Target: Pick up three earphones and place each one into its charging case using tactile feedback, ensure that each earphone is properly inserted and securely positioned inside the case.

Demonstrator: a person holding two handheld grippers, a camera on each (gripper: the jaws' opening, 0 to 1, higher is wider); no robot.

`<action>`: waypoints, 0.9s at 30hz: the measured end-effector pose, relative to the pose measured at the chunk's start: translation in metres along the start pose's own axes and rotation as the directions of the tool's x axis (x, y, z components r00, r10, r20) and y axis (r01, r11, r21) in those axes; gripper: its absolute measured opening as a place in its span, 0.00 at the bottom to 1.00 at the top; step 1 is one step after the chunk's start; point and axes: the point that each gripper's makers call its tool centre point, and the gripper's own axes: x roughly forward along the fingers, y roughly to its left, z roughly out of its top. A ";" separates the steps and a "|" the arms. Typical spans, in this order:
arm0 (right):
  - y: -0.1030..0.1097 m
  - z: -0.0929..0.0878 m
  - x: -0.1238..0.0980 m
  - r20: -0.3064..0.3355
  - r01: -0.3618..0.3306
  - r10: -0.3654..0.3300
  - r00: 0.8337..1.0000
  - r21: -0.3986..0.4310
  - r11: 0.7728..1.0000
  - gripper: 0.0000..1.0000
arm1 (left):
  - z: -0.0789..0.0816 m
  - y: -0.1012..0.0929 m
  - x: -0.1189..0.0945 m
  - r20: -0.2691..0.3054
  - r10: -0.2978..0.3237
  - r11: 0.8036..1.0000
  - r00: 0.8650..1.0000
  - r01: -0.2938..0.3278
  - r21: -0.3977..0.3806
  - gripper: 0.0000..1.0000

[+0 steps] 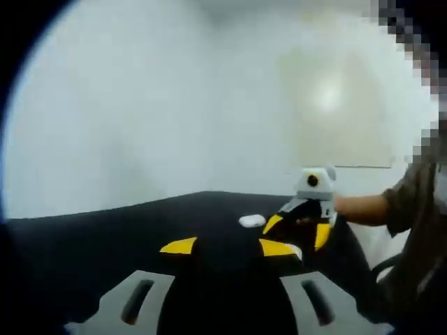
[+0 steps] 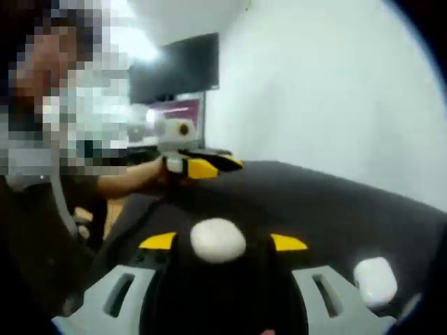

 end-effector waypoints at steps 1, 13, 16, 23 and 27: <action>0.000 -0.004 -0.001 -0.017 0.000 0.000 1.000 0.018 1.000 0.51 | 0.000 0.001 0.000 0.000 0.007 1.000 1.000 -0.007 0.009 0.28; -0.001 -0.014 0.025 -0.154 -0.027 0.017 0.988 -0.061 0.998 0.44 | 0.005 -0.007 0.004 0.033 0.013 0.999 0.999 -0.014 0.040 0.34; 0.001 -0.017 0.029 -0.163 -0.050 0.040 0.986 -0.061 0.997 0.44 | 0.004 -0.010 0.005 0.030 0.004 0.999 1.000 -0.005 0.034 0.35; 0.003 -0.017 0.033 -0.147 -0.070 0.066 0.987 -0.018 0.997 0.40 | 0.000 -0.010 0.007 0.010 -0.001 0.998 1.000 0.000 0.067 0.36; 0.005 -0.016 0.031 -0.150 -0.030 0.020 0.988 -0.065 0.997 0.39 | 0.002 -0.007 0.005 0.019 0.010 0.997 1.000 -0.012 0.079 0.35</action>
